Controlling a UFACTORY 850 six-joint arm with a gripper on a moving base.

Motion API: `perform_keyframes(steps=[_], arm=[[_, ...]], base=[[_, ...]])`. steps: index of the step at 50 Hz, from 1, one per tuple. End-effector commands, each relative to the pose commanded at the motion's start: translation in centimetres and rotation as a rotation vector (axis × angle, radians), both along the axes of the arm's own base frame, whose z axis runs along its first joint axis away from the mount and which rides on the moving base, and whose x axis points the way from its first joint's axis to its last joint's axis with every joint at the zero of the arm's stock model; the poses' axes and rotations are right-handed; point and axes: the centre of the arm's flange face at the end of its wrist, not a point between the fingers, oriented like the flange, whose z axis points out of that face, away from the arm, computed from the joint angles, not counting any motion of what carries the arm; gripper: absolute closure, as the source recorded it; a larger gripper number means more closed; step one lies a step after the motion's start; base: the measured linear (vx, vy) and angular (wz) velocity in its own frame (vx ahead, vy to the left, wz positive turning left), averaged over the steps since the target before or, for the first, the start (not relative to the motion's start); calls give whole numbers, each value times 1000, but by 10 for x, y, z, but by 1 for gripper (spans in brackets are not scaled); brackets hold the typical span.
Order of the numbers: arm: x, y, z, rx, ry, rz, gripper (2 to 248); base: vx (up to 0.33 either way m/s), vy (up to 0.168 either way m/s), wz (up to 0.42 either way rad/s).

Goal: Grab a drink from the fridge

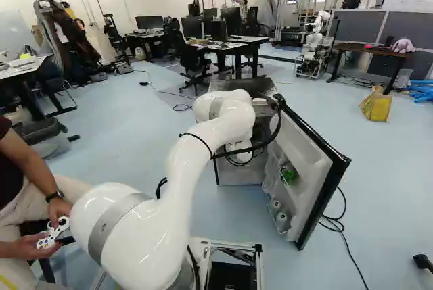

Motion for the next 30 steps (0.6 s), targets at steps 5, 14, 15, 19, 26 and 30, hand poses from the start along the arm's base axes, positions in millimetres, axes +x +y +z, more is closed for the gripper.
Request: perform_keyframes(steps=[5, 14, 15, 19, 26, 30], arm=[[1, 0, -1, -1, -3, 1, 96], [2, 0, -1, -1, -4, 1, 96], [2, 0, -1, -1, -4, 1, 96], [2, 0, -1, -1, -4, 1, 96], [2, 0, -1, -1, -4, 1, 96], [2, 0, -1, -1, -4, 1, 96]], base=[[0, 0, 0], [0, 0, 0], [0, 0, 0], [0, 0, 0], [0, 0, 0], [0, 0, 0]])
